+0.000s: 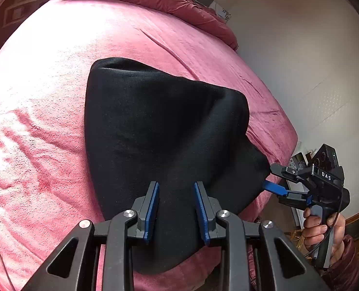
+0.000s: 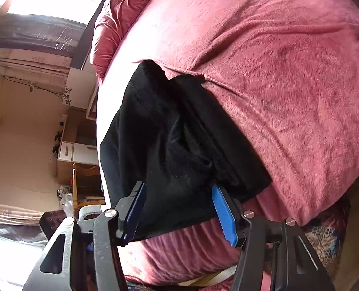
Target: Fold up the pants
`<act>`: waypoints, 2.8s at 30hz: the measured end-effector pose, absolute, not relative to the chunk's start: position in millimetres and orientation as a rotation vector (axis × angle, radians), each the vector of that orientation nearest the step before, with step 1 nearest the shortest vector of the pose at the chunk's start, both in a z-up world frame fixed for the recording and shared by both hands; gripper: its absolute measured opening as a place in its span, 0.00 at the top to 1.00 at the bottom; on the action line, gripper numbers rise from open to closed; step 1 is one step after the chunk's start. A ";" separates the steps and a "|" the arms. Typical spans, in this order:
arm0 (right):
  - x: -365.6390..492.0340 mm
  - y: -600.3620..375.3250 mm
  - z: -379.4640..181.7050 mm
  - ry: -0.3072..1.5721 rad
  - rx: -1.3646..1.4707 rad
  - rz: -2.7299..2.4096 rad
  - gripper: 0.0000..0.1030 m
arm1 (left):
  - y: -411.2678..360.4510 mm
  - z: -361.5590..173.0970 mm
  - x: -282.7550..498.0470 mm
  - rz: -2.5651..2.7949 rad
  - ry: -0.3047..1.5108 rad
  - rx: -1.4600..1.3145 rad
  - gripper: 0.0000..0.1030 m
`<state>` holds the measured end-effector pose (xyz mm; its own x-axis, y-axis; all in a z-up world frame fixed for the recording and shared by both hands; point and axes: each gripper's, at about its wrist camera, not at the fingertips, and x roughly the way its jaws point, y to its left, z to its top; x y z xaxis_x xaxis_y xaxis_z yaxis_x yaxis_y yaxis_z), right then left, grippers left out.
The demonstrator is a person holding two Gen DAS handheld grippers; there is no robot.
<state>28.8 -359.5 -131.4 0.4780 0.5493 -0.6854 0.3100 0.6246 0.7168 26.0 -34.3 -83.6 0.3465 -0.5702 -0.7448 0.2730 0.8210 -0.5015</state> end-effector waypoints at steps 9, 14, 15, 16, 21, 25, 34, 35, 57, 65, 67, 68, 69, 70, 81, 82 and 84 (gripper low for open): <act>21.5 -358.2 -95.6 1.046 0.797 0.207 0.93 | -30.2 -75.1 19.9 -0.568 1.058 -0.321 0.71; 15.0 -361.6 -124.5 1.145 0.734 0.142 0.93 | -40.0 -89.5 22.5 -0.564 1.122 -0.283 0.71; 16.9 -361.9 -132.6 1.151 0.736 0.132 0.93 | -42.9 -90.3 23.0 -0.555 1.129 -0.263 0.71; 20.5 -360.5 -138.9 1.158 0.723 0.120 0.93 | -45.0 -89.2 23.5 -0.549 1.131 -0.248 0.71; 25.7 -359.7 -126.4 1.166 0.659 0.159 0.92 | -44.5 -69.7 26.5 -0.520 1.073 -0.213 0.71; 24.1 -358.9 -97.2 1.125 0.508 0.113 0.79 | -40.4 -51.1 33.3 -0.455 0.997 -0.189 0.71; 83.3 -304.4 -58.7 1.041 0.347 0.219 0.70 | -71.0 -35.0 50.9 -0.348 0.933 -0.020 0.71; 90.7 -297.0 -59.7 1.047 0.325 0.226 0.69 | -75.1 -36.7 51.8 -0.341 0.936 -0.007 0.71; 151.3 -284.1 -128.8 1.153 0.158 0.112 0.66 | -99.7 -90.5 75.9 -0.310 1.037 0.053 0.66; 145.0 -285.8 -135.3 1.091 0.137 0.125 0.66 | -99.6 -97.6 80.1 -0.314 1.032 0.042 0.63; 142.0 -287.0 -135.6 1.073 0.142 0.129 0.66 | -99.5 -98.8 78.7 -0.313 1.027 0.044 0.63; 141.3 -287.9 -135.0 1.070 0.148 0.130 0.66 | -99.3 -99.2 78.1 -0.314 1.023 0.046 0.62; 140.7 -288.8 -134.0 1.068 0.152 0.132 0.66 | -99.6 -99.4 77.1 -0.316 1.017 0.048 0.62; 140.0 -289.6 -132.3 1.066 0.159 0.134 0.66 | -99.2 -99.2 75.9 -0.320 1.014 0.047 0.62; 124.4 -337.4 -117.6 1.117 0.392 0.259 0.27 | 6.1 -96.7 82.7 -0.359 1.009 -0.408 0.26; 124.8 -338.9 -124.7 1.137 0.383 0.255 0.27 | 7.0 -102.7 86.2 -0.398 1.037 -0.437 0.26; 128.3 -342.7 -139.0 1.186 0.410 0.277 0.25 | 2.3 -113.3 90.6 -0.460 1.083 -0.469 0.25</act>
